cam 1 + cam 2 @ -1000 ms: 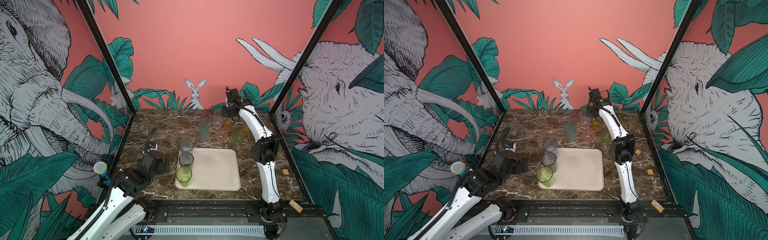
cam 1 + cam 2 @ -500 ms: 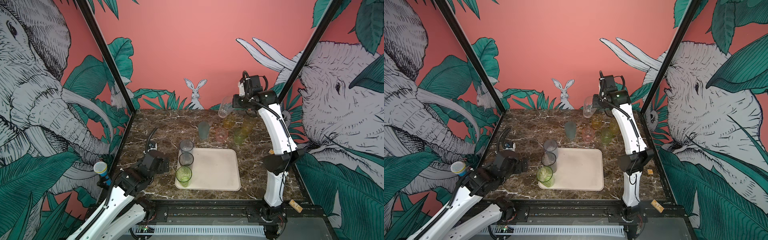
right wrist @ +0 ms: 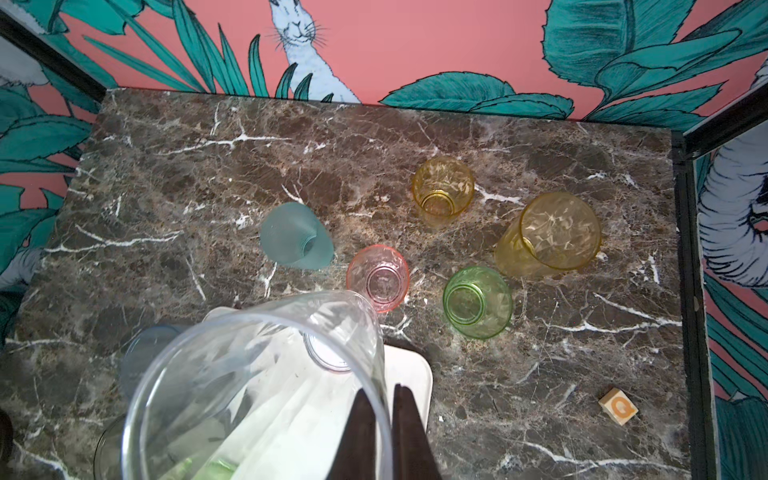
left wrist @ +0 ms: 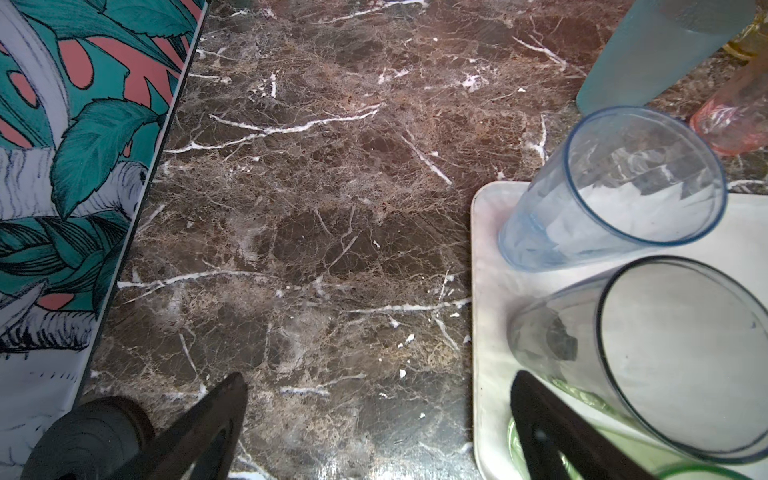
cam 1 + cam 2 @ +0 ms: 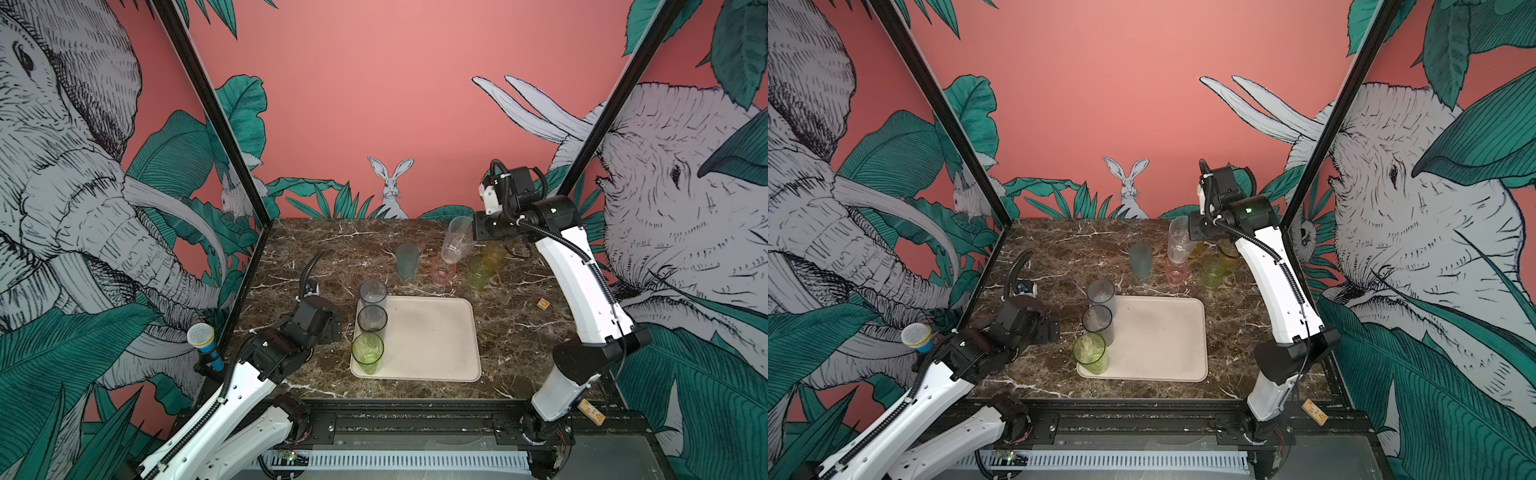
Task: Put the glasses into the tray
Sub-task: 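Lift the clear glass and carry it over the tray with the right gripper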
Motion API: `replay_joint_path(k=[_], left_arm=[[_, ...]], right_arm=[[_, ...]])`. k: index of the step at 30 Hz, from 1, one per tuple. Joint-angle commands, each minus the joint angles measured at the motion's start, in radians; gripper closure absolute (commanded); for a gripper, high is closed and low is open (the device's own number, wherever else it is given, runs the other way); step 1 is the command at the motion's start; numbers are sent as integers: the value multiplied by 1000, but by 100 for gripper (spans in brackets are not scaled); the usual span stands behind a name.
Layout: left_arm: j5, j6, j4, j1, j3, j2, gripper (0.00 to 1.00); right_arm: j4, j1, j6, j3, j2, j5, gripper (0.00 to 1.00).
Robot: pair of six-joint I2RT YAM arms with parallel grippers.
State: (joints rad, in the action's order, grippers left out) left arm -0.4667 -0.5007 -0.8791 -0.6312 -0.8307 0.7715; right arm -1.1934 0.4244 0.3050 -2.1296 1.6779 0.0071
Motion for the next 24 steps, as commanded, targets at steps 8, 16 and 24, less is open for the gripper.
replay_joint_path(k=[8,16,24], left_arm=[[-38,-7,37,7,-41,23,1],[-33,-12,58,7,-36,40,1],[-32,-15,61,7,-28,42,1]], right_arm=[[127,93,35,295,-215,43,100],[241,159,93,504,-295,67,100],[361,235,148,653,-293,97,100]])
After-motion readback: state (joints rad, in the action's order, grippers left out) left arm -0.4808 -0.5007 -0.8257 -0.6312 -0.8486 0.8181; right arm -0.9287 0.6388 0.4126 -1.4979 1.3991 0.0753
